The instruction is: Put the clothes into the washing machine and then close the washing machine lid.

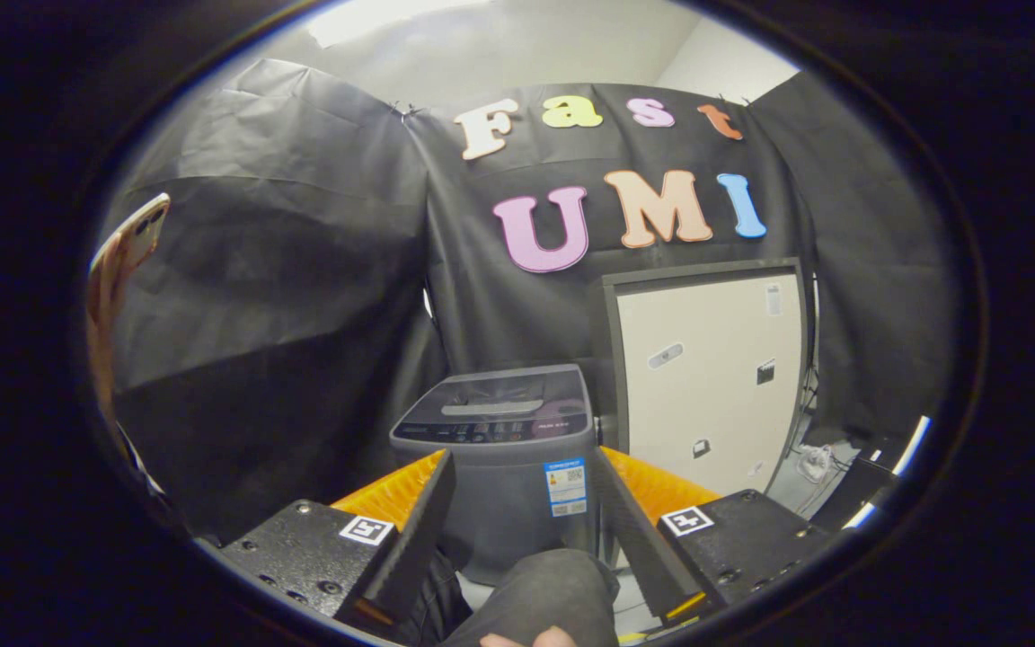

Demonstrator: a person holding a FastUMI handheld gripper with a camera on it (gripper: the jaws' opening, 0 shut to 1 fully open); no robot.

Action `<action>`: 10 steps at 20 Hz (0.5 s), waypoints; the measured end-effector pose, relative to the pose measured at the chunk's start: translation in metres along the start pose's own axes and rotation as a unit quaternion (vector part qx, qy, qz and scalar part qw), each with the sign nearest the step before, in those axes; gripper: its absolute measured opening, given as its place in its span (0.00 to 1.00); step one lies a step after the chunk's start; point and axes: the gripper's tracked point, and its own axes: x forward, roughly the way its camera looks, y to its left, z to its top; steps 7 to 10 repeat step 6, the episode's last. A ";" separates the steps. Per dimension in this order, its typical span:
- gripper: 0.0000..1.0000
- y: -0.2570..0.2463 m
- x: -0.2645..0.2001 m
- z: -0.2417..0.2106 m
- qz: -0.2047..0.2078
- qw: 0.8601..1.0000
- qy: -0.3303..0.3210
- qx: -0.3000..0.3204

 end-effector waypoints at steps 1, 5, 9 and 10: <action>0.93 0.000 0.000 0.000 0.000 1.000 0.000 0.000; 0.93 0.000 -0.001 0.000 0.000 1.000 0.000 0.000; 0.93 0.000 0.000 0.000 -0.001 1.000 0.000 0.000; 0.93 0.000 0.000 0.000 -0.001 1.000 0.000 0.000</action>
